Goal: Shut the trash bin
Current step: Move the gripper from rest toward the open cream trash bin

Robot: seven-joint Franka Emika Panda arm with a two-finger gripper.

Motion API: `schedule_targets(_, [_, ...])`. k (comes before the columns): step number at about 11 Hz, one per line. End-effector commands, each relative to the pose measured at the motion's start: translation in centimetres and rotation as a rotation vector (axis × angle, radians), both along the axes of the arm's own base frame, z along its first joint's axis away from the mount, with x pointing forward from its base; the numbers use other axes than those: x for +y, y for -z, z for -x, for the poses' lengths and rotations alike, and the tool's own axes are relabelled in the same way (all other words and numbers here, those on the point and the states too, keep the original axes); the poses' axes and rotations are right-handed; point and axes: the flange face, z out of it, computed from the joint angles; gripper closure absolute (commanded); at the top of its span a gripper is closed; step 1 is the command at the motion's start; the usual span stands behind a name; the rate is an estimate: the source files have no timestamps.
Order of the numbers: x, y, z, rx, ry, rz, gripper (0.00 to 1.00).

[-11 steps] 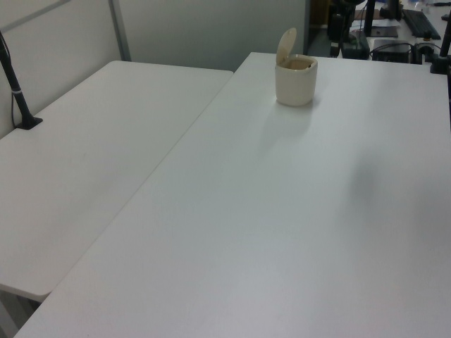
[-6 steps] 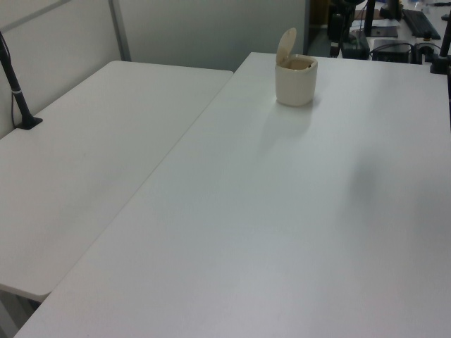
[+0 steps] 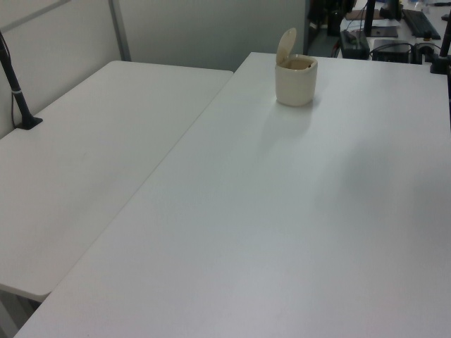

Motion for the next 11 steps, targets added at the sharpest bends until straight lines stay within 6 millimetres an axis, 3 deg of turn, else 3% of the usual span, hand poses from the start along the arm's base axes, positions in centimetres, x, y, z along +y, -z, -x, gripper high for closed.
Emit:
schedule_targets(1, [-4.6, -0.7, -3.3, -0.232, 0.282, -0.099, 0.05])
schedule_targets(4, [-10.0, -0.1, -6.1, -0.46, 0.437, -0.195, 0.19])
schedule_targets(6, [-13.4, 1.0, -6.8, -0.601, 0.551, -0.289, 0.43])
schedule_targets(8, [-16.7, 1.5, -7.2, -0.691, 0.68, -0.416, 0.81])
schedule_targets(9, [-17.7, 1.9, -7.7, -0.702, 0.711, -0.445, 0.94])
schedule_targets(10, [-18.9, 2.7, -8.1, -0.71, 0.754, -0.487, 1.0])
schedule_targets(11, [-19.6, 4.0, -8.7, -0.706, 0.779, -0.509, 1.0])
